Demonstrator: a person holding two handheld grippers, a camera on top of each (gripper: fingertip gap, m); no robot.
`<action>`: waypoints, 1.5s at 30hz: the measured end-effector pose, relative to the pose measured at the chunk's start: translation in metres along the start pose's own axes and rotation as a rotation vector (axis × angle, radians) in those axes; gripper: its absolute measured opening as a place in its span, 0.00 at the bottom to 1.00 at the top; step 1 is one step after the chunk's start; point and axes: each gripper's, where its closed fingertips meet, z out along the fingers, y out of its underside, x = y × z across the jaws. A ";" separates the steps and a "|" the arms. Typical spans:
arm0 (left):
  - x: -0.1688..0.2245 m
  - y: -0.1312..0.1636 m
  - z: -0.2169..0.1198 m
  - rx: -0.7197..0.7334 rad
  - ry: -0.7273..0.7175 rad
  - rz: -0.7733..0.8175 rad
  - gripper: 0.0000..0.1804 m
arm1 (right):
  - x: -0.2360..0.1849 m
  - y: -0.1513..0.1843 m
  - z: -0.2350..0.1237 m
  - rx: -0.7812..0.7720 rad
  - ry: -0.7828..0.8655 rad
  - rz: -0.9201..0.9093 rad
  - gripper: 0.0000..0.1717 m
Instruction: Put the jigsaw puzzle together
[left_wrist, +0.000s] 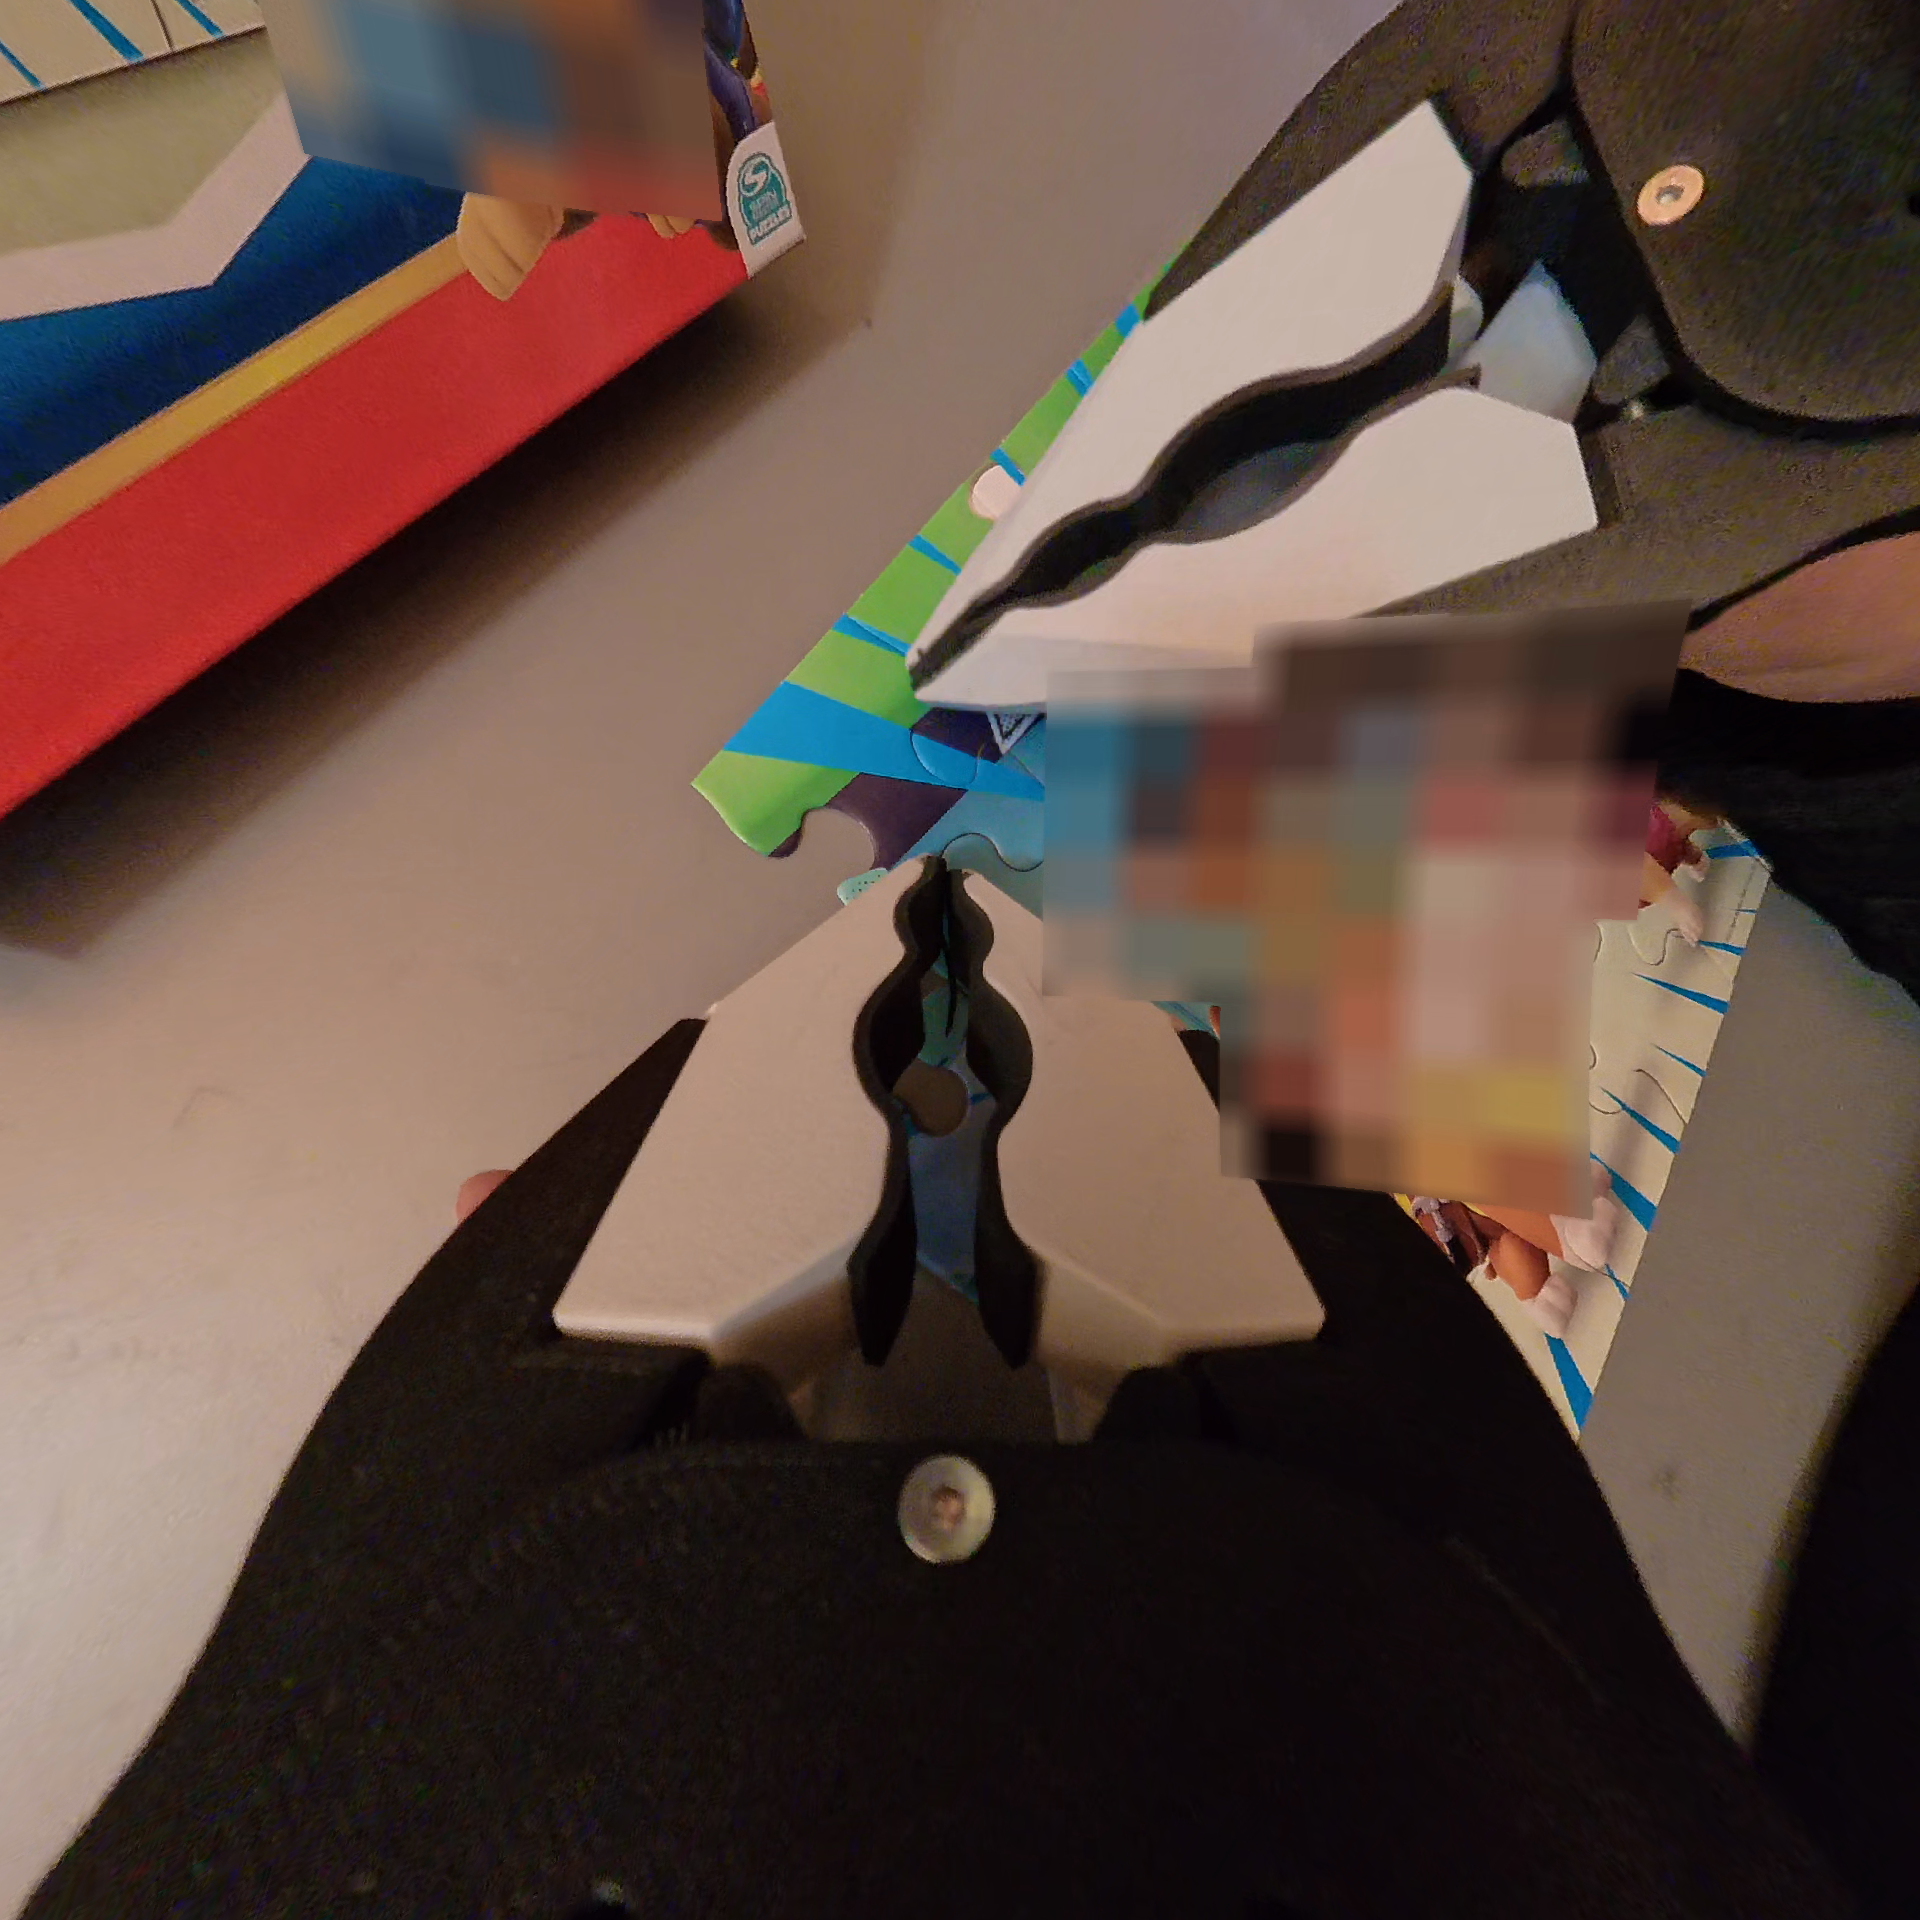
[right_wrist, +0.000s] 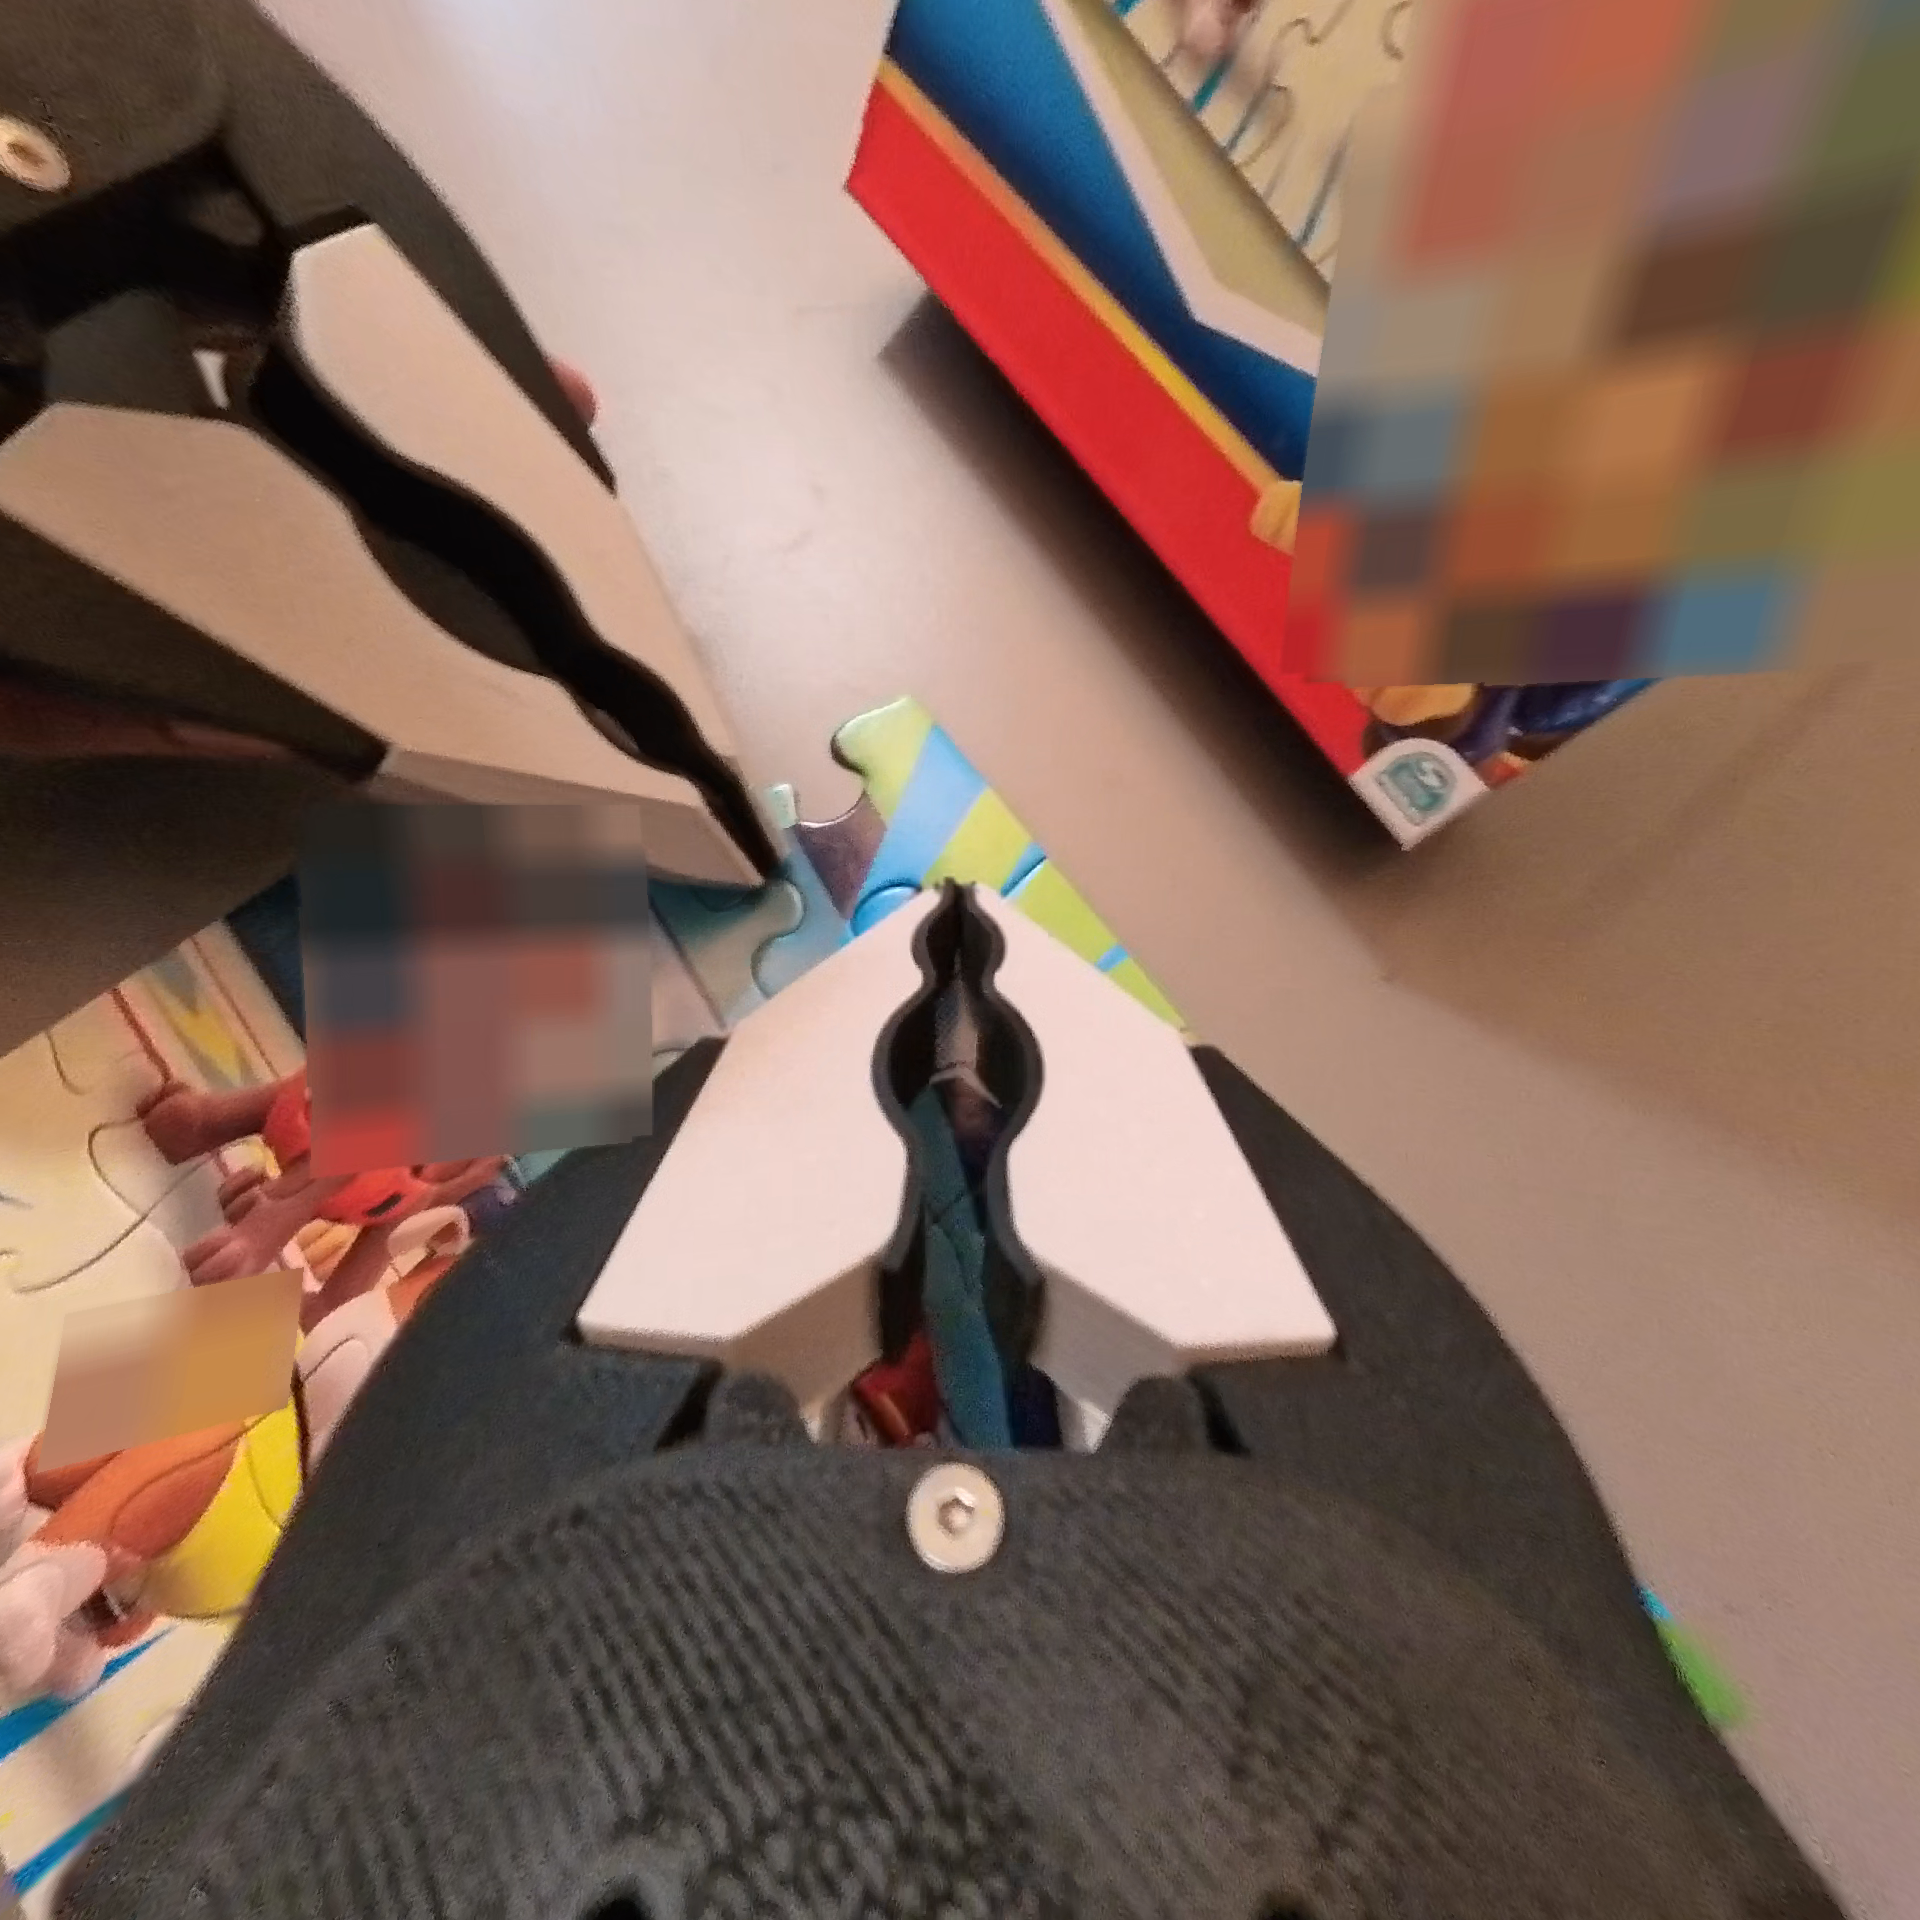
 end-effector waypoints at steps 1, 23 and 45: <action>0.000 0.000 0.000 0.000 0.001 -0.001 0.00 | 0.002 0.000 0.000 0.000 0.006 0.010 0.00; 0.000 0.000 0.000 0.002 -0.005 -0.005 0.00 | -0.003 0.002 0.001 -0.050 0.013 0.025 0.00; 0.000 0.000 0.000 0.008 0.004 -0.014 0.00 | -0.010 0.024 -0.022 -0.134 -0.081 0.036 0.00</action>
